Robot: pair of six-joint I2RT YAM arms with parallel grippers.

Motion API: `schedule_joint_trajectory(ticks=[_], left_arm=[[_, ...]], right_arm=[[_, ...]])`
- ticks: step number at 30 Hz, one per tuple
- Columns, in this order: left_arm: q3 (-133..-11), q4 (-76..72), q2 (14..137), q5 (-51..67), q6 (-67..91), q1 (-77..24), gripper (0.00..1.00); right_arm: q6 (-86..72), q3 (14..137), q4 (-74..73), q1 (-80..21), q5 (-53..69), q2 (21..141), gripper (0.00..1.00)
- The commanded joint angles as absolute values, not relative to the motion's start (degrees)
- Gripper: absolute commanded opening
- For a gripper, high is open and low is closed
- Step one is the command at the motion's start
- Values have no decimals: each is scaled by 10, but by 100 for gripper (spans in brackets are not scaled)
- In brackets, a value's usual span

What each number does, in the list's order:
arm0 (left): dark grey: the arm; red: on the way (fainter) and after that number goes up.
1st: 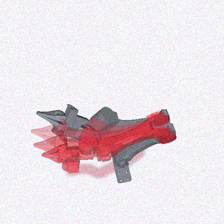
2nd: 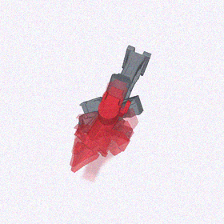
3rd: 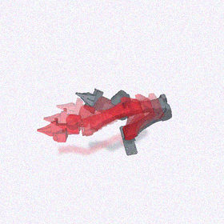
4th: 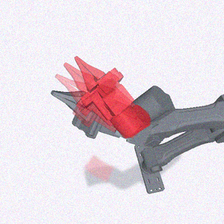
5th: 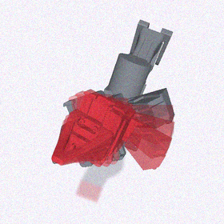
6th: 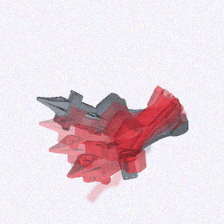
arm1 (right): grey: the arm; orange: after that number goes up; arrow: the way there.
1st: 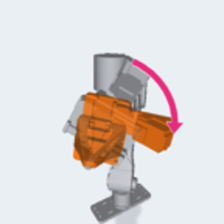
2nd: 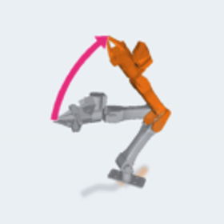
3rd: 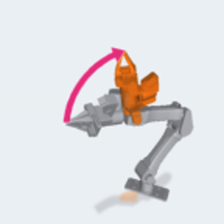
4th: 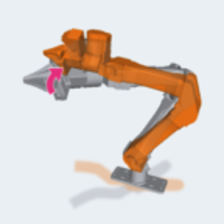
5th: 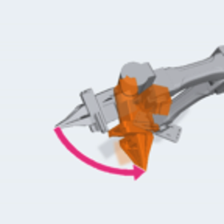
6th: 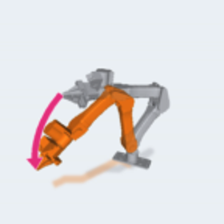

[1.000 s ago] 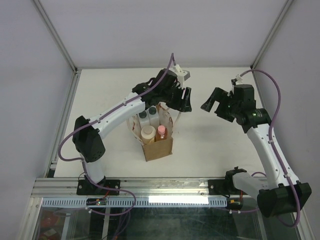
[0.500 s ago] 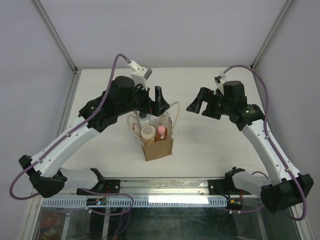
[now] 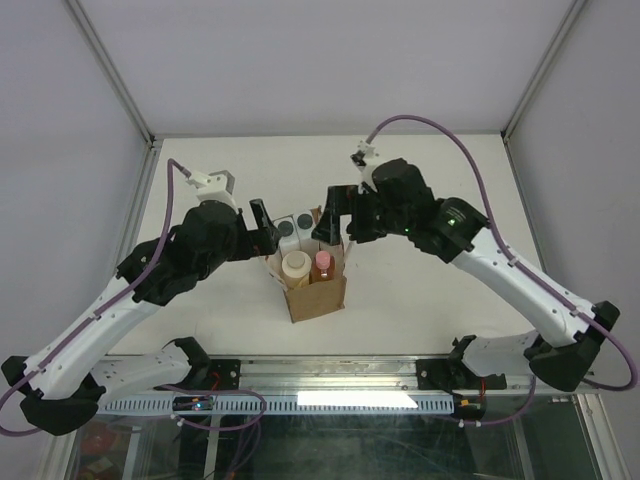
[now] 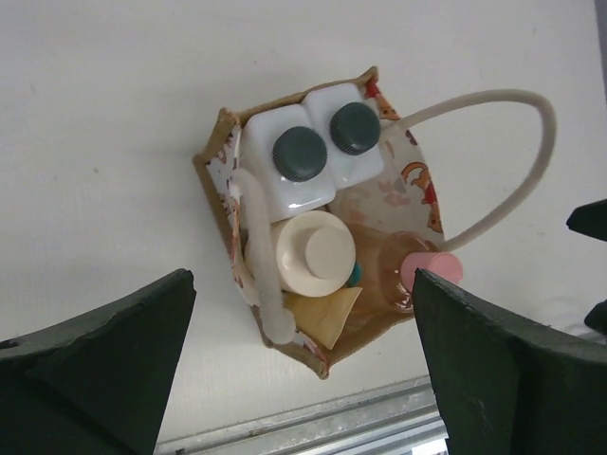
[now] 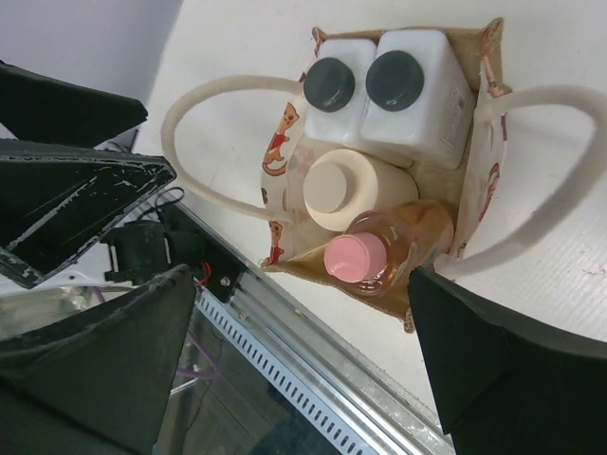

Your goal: Take the personal care products out of the canvas bag

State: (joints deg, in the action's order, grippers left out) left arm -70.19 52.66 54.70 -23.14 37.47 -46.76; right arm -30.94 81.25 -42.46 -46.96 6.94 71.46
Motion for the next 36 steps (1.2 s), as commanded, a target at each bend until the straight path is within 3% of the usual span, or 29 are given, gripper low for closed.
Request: schedule_joint_trajectory(ticks=[1,8,21,28,33,36], left_arm=[[-665,543,521,-264,464,-464,96],[-658,537,534,-254,497,-464,95],[-724,484,609,-284,421,-462,96],[-766,455,656,-293,355,-449,99],[-779,450,675,-273,339,-436,99],[-773,453,667,-266,340,-433,99]], right_arm=[[-288,875,-506,-528,-46,781,97],[-310,922,-597,-578,-175,869,93],[-307,929,-567,-595,-135,944,66],[-301,932,-586,-602,-133,978,66],[-301,928,-590,-602,-130,989,55],[-308,928,-595,-603,-125,998,57]])
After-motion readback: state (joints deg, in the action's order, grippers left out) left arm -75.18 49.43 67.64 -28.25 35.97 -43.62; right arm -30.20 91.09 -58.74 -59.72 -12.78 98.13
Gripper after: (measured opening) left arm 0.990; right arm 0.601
